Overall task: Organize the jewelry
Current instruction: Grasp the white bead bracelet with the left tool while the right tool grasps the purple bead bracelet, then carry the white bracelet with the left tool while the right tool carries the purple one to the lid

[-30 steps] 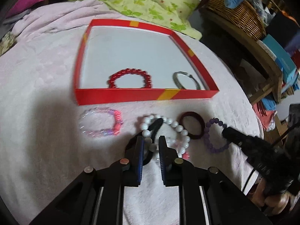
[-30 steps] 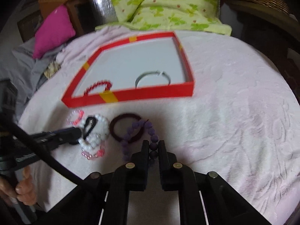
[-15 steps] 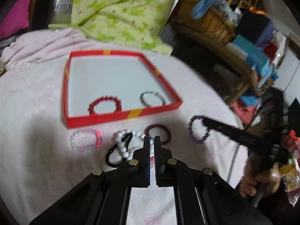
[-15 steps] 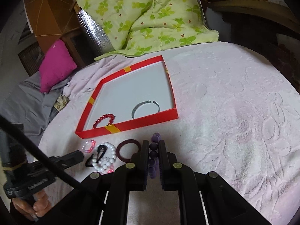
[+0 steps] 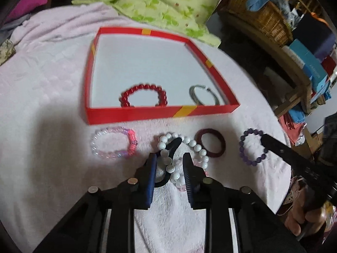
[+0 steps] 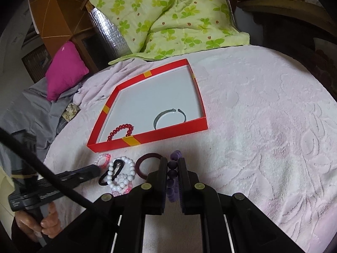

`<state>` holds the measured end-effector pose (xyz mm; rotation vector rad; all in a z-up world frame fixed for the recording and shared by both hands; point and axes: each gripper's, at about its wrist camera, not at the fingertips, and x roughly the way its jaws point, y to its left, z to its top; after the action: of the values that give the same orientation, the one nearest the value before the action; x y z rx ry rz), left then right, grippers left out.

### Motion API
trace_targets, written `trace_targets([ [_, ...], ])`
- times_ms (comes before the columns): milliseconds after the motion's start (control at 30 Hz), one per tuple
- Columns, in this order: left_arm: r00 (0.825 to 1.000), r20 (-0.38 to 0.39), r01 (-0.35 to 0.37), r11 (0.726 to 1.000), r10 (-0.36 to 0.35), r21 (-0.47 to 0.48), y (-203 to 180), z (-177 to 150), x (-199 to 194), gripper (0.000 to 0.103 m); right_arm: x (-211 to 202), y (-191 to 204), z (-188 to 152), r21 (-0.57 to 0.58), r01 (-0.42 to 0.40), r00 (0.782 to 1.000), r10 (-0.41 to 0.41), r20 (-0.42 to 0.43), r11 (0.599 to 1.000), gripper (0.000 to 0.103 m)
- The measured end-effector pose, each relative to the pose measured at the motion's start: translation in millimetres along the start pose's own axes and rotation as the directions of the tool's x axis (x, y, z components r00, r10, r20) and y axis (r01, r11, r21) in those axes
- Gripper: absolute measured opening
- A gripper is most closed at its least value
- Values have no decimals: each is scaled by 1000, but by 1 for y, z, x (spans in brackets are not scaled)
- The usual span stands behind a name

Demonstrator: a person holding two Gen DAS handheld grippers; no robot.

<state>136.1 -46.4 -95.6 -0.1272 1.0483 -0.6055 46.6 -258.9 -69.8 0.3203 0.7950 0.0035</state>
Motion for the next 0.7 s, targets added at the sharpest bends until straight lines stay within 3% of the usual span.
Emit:
trace_targets([
  [100,1000,-20,0,1000,1,10,-6,-2,14,25,0,0,-1,0,-2,1000,2,0,1000,11],
  [167,1000,-14,-17,999,17,29,-10,-4,16,14,0,1,-1,-1,-7,1000,7,0,1000,11],
  [233,1000,-7,-25,998,25,55,-14,-5,14,10,0,2,-1,-2,-13,1000,13,1,1000,11],
  [467,995,99,16,995,-26,103,-20,-3,-25,9,-1,7,1,-11,-23,1000,23,8,1000,11],
  [567,988,133,63,994,-75,89,-14,-3,-45,9,0,9,0,-11,-30,999,30,12,999,11],
  [700,980,181,75,994,-88,78,-6,-3,-64,9,-2,14,1,-17,-46,998,47,31,999,11],
])
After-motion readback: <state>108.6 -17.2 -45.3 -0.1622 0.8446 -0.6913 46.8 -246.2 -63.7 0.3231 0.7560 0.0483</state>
